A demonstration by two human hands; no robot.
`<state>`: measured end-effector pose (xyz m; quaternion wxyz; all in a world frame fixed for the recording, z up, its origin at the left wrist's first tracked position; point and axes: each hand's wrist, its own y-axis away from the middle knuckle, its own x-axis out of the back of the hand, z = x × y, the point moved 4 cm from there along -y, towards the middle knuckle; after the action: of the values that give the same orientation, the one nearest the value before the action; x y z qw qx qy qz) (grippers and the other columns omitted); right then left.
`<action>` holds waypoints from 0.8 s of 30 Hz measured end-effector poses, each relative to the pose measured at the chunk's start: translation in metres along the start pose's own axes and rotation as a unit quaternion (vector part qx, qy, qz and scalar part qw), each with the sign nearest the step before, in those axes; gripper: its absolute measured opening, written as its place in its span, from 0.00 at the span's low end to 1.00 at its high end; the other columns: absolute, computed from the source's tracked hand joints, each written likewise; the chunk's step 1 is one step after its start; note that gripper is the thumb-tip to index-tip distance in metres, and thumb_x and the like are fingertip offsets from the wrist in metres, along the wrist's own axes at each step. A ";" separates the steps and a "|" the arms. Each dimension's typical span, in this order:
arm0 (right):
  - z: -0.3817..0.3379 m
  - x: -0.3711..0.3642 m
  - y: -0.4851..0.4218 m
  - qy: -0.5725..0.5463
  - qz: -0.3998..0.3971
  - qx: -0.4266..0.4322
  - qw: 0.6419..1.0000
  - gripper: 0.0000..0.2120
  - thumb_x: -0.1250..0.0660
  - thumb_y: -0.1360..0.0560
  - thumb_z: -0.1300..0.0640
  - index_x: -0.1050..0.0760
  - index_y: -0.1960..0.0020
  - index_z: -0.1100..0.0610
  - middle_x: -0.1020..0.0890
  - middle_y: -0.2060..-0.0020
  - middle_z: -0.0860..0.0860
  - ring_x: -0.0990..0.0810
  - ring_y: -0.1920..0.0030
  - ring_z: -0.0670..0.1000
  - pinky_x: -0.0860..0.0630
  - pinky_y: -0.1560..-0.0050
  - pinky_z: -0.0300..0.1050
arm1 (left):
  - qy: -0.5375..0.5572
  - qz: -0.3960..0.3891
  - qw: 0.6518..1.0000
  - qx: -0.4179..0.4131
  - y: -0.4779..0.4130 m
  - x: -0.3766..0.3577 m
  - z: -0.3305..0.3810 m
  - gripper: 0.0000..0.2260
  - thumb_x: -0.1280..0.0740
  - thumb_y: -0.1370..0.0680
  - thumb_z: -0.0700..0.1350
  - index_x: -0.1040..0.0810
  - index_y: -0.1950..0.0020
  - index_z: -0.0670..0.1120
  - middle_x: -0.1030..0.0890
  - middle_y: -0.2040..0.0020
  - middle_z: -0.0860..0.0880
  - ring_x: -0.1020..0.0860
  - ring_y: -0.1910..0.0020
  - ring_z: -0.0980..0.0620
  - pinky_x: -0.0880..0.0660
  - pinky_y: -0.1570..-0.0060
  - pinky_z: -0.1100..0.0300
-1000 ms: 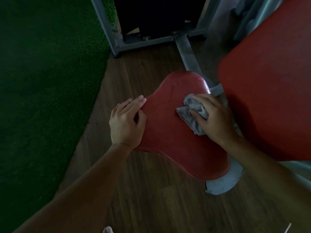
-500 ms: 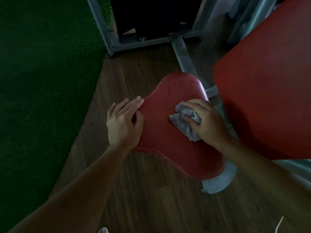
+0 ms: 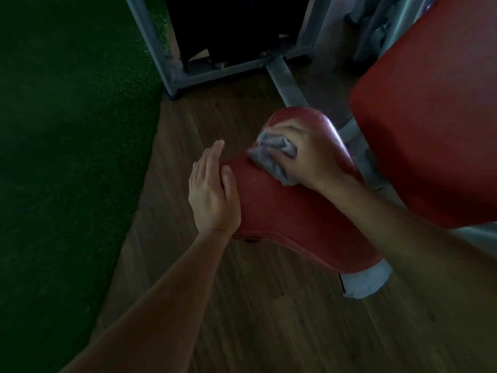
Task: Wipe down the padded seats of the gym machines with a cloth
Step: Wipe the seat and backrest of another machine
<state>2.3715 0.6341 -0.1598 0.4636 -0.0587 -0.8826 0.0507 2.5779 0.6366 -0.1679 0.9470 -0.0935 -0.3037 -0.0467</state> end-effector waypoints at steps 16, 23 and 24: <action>-0.040 0.016 0.137 0.016 0.153 -0.120 0.981 0.16 0.27 0.23 0.51 0.20 0.38 0.56 0.19 0.43 0.46 0.21 0.43 0.41 0.28 0.41 0.31 | -0.122 -0.101 0.987 -0.035 -0.004 -0.002 0.004 0.19 0.45 0.16 0.53 0.28 0.25 0.53 0.28 0.25 0.52 0.36 0.22 0.46 0.40 0.24 0.42; -0.038 0.004 0.133 0.051 0.239 -0.149 0.958 0.13 0.29 0.24 0.46 0.18 0.43 0.50 0.18 0.48 0.44 0.23 0.48 0.38 0.33 0.46 0.24 | -0.110 -0.117 0.984 -0.080 -0.004 -0.004 -0.002 0.19 0.43 0.16 0.56 0.27 0.27 0.57 0.31 0.23 0.54 0.38 0.22 0.47 0.39 0.26 0.38; -0.038 0.002 0.133 0.053 0.243 -0.149 0.957 0.13 0.30 0.24 0.45 0.18 0.43 0.49 0.17 0.48 0.43 0.22 0.48 0.39 0.31 0.45 0.27 | -0.097 -0.116 0.983 -0.105 -0.004 -0.002 -0.004 0.17 0.42 0.17 0.56 0.25 0.29 0.57 0.30 0.24 0.54 0.37 0.22 0.47 0.39 0.26 0.38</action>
<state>2.4092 0.7669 -0.1555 0.4695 -0.3426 -0.8133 0.0270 2.5779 0.6322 -0.1717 0.8862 -0.1605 -0.3961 -0.1789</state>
